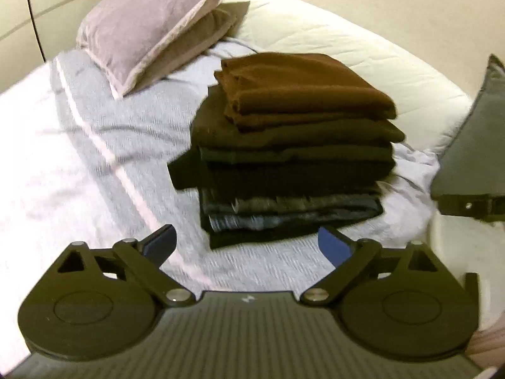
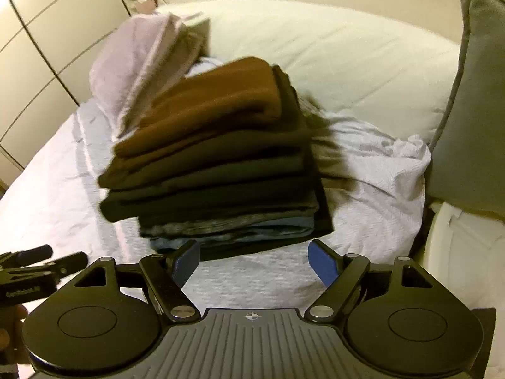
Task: Fold clothes
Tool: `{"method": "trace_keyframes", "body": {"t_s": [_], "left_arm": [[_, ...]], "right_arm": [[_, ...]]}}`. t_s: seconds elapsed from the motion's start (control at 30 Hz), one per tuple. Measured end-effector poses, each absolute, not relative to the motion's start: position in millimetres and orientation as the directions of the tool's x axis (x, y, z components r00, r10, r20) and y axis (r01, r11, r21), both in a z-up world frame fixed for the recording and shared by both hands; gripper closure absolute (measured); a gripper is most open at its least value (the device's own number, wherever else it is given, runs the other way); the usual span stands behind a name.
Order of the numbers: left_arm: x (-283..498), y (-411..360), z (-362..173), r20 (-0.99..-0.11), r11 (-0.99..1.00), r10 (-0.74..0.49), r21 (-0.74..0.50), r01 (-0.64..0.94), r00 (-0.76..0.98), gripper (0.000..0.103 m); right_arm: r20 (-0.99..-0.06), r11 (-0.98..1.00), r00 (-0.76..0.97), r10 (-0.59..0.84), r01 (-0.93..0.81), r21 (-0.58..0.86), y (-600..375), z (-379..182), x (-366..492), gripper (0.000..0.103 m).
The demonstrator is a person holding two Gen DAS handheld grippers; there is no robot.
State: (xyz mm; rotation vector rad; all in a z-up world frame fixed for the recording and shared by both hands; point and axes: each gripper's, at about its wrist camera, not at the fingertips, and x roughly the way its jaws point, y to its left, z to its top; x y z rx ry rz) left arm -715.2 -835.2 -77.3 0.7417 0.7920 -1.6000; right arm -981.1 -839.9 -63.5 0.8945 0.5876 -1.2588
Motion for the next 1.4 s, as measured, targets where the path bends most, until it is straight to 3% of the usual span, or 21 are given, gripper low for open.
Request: {"method": "trace_keyframes", "body": {"t_s": [0.2, 0.43, 0.8, 1.4], "left_arm": [[-716, -792, -76, -0.828, -0.126, -0.538, -0.105, 0.986, -0.157, 0.008], [-717, -752, -61, -0.819, -0.099, -0.561, -0.082, 0.992, -0.123, 0.008], [-741, -751, -33, -0.768, -0.035, -0.633, -0.096, 0.995, -0.097, 0.008], [-770, -756, -36, -0.782, -0.022, -0.621, -0.052, 0.998, -0.054, 0.008]], "right_arm": [[-0.796, 0.083, 0.185, -0.577, 0.982, 0.168, -787, -50, -946, 0.023], [-0.804, 0.066, 0.193, -0.563, 0.980, 0.189, -745, -49, -940, 0.022], [-0.774, 0.159, 0.212, -0.597, 0.977, 0.144, -754, -27, -954, 0.021], [-0.778, 0.186, 0.237, -0.582, 0.970, 0.157, -767, -31, -977, 0.021]]}}
